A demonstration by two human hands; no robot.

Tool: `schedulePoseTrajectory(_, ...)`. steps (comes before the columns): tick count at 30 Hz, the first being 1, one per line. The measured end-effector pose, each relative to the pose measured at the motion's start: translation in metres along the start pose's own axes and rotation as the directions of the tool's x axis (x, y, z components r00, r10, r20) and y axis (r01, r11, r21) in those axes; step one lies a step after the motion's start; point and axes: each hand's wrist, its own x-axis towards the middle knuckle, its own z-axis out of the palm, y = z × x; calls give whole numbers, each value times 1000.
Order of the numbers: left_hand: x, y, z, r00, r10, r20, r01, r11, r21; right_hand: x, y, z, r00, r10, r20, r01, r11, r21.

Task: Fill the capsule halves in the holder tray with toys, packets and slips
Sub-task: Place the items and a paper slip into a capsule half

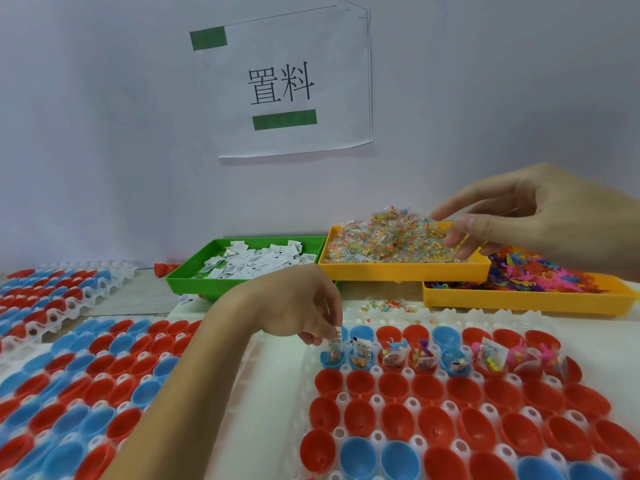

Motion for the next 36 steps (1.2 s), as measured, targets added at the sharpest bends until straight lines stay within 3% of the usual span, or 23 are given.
schedulePoseTrajectory(13,2,-1,3,999,-43,-30,43,999,14,1,1,0,1000,5,-4,-4,1000,11)
schedulePoseTrajectory(36,2,3,5,995,-83,56,81,996,35,4,21,-12,999,-36,5,36,998,47)
